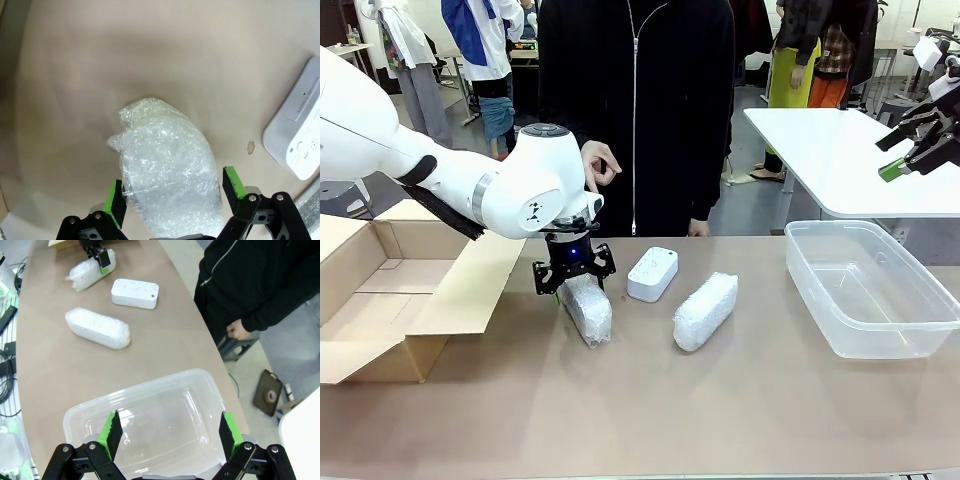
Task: Separate and place wrapped and unwrapped clocks.
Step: Pick up the Digital clock indicated by the person.
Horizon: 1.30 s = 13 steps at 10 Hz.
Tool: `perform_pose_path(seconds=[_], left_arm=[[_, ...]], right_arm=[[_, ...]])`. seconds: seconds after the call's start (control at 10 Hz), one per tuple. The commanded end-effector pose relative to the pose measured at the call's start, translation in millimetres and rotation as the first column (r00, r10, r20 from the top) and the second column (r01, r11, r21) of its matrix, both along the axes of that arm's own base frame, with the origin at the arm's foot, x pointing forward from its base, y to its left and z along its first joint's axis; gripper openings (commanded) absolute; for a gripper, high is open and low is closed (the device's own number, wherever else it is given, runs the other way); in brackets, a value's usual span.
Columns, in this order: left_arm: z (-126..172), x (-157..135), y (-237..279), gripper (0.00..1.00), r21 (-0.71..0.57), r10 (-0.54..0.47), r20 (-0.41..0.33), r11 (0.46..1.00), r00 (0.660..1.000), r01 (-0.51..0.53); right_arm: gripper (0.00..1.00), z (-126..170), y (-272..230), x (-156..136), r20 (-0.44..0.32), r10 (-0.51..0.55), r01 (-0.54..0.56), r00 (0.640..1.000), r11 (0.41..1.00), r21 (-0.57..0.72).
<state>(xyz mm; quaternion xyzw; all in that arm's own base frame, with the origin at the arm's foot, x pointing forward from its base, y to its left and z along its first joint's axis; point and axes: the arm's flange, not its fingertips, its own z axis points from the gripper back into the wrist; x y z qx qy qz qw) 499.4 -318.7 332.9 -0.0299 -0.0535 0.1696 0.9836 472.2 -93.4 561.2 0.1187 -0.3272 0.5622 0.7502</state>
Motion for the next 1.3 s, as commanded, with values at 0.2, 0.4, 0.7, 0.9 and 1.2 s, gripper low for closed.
perform_pose_path(seconds=[0.2, 0.4, 0.7, 0.9, 1.2], left_arm=[[-0.3, 0.0, -2.2, 1.0, -0.002, -0.002, -0.001, 1.0, 1.0, 0.002], [-0.3, 0.0, -2.2, 1.0, -0.002, -0.002, -0.001, 1.0, 1.0, 0.002], [-0.3, 0.0, -2.2, 1.0, -0.002, -0.002, -0.001, 1.0, 1.0, 0.002], [-1.4, -1.1, -1.3, 1.0, -0.013, -0.109, 0.047, 0.994, 0.993, 0.11], [-1.1, -2.2, 1.8, 0.8, 0.036, -0.123, 0.067, 0.992, 0.99, 0.121]], right_arm=[[1.0, -0.9, 1.1, 0.2, 0.001, 0.008, -0.008, 1.0, 1.0, 0.014], [1.0, -0.9, 1.1, 0.2, 0.001, 0.008, -0.008, 1.0, 1.0, 0.014], [1.0, -0.9, 1.1, 0.2, 0.001, 0.008, -0.008, 1.0, 1.0, 0.014], [1.0, -0.9, 1.1, 0.2, 0.001, 0.008, -0.008, 1.0, 1.0, 0.014], [1.0, -0.9, 1.1, 0.2, 0.001, 0.008, -0.008, 1.0, 1.0, 0.014]])
